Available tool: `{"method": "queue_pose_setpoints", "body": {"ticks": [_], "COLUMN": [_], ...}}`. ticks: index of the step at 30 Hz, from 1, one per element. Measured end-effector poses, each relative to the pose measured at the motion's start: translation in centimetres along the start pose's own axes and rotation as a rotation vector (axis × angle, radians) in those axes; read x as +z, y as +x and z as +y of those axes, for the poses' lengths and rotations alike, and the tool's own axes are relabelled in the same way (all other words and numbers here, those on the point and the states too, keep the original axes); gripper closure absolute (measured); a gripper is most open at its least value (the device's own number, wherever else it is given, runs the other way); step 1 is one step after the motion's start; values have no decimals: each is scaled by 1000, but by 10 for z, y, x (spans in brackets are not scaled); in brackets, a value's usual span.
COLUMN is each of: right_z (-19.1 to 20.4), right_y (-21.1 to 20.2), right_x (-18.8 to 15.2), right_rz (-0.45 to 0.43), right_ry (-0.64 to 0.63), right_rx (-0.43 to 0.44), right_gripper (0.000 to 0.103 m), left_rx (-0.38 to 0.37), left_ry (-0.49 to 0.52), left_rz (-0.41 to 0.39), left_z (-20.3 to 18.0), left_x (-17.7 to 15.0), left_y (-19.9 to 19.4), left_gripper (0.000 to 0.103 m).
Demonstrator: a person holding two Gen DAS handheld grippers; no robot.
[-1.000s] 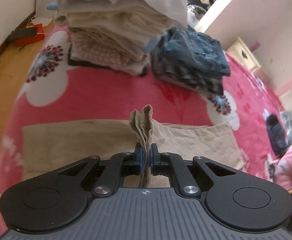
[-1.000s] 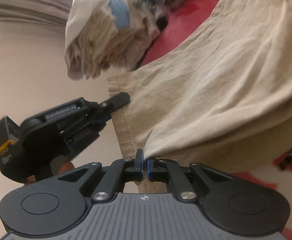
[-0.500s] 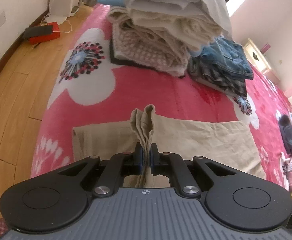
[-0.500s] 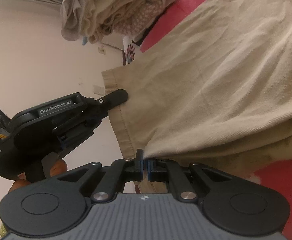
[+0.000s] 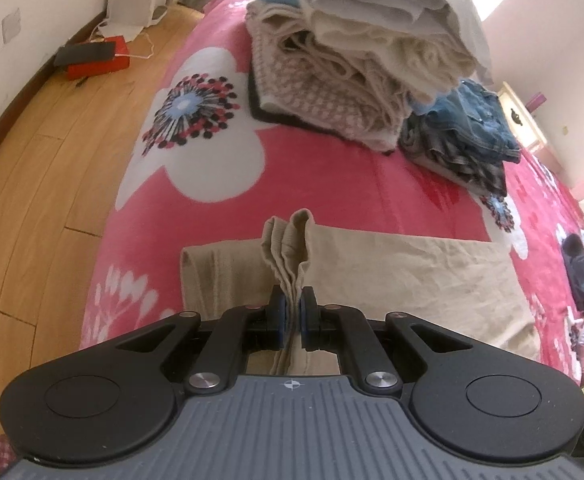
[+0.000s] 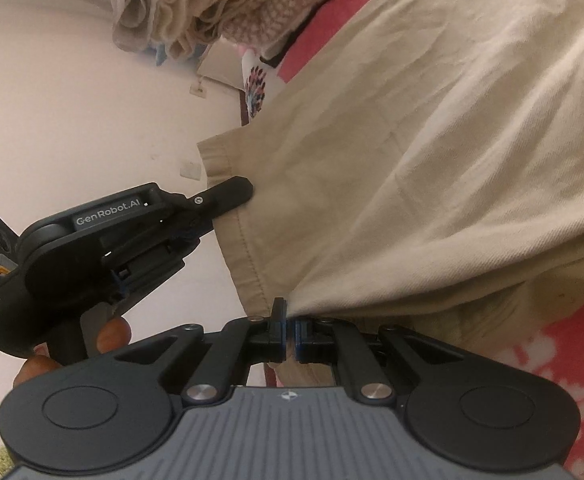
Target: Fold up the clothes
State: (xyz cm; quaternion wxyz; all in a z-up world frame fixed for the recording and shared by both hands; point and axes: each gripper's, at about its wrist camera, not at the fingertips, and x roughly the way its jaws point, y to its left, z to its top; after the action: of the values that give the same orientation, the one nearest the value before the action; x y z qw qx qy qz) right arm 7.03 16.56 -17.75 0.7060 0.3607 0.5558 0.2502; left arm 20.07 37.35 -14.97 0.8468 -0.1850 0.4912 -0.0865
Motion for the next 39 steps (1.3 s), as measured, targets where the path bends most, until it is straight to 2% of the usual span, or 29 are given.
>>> {"method": "queue_pose_setpoints", "body": {"ticks": [6, 13, 17, 19, 20, 24, 26, 29, 30, 32, 33, 36, 39], "right_z": [0, 2, -7, -13, -16, -23, -26, -28, -32, -41, -47, -61, -82], "right_y": [5, 9, 21, 22, 23, 12, 0, -28, -44, -81, -103, -171, -231], "right_x": [-6, -6, -7, -4, -3, -2, -5, -10, -8, -5, 0, 26, 64], "right_rz": [-10, -8, 9, 29, 39, 80, 122, 174, 168, 149, 111, -80, -281], "right_ry": [5, 6, 11, 33, 45, 77, 64, -9, -52, -141, -173, -269, -260], "right_rx": [-8, 3, -15, -2, 6, 30, 28, -20, -34, -58, -72, -163, -284], "right_gripper": [99, 98, 99, 100, 99, 94, 91, 68, 68, 70, 73, 82, 88], "left_rx": [-10, -20, -4, 15, 21, 37, 64, 151, 177, 207, 210, 190, 250], "left_ry": [-26, -8, -17, -21, -36, -128, -163, -228, -248, -261, -245, -167, -92], "left_rz": [0, -1, 3, 16, 25, 11, -7, -58, -81, -125, -140, -119, -65], "left_z": [14, 17, 22, 27, 31, 46, 51, 54, 52, 42, 32, -7, -34], "left_x": [-4, -4, -7, -12, -13, -18, -19, -20, -21, -22, -22, -28, -38], "left_y": [5, 1, 6, 13, 17, 12, 3, -15, -21, -31, -33, -20, 7], "left_gripper": [98, 98, 97, 93, 91, 71, 69, 69, 69, 69, 69, 69, 69]}}
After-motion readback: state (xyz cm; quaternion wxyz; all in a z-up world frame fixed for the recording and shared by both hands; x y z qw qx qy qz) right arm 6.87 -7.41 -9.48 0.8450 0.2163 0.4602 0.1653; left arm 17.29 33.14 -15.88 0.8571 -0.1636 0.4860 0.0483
